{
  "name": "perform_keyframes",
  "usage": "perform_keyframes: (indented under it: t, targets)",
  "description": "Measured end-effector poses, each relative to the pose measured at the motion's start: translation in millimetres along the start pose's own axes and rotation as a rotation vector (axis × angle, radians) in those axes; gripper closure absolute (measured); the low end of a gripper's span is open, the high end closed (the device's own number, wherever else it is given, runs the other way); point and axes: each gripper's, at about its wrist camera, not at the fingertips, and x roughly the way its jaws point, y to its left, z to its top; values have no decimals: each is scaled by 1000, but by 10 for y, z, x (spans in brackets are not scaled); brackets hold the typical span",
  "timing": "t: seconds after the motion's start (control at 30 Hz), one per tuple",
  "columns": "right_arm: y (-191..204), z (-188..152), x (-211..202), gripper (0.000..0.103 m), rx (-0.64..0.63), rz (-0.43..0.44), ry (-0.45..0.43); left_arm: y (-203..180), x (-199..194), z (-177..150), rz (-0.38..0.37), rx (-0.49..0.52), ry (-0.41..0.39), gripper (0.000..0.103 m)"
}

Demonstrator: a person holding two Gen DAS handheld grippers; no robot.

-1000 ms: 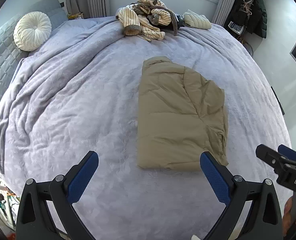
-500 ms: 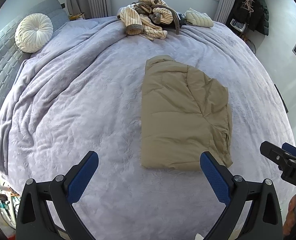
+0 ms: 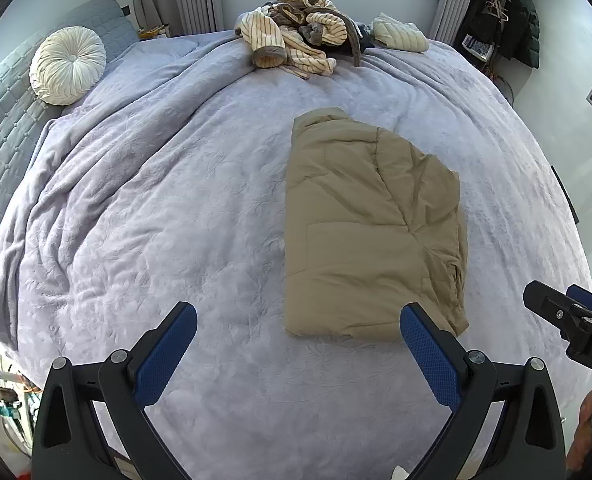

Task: Fold large clothes

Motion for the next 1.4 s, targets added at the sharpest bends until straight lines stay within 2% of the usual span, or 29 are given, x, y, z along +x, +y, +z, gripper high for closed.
perform_keyframes:
  t: [1.4]
  targets:
    - [-6, 4, -2, 0, 1, 3, 3, 2, 30, -11, 7, 1, 5, 1]
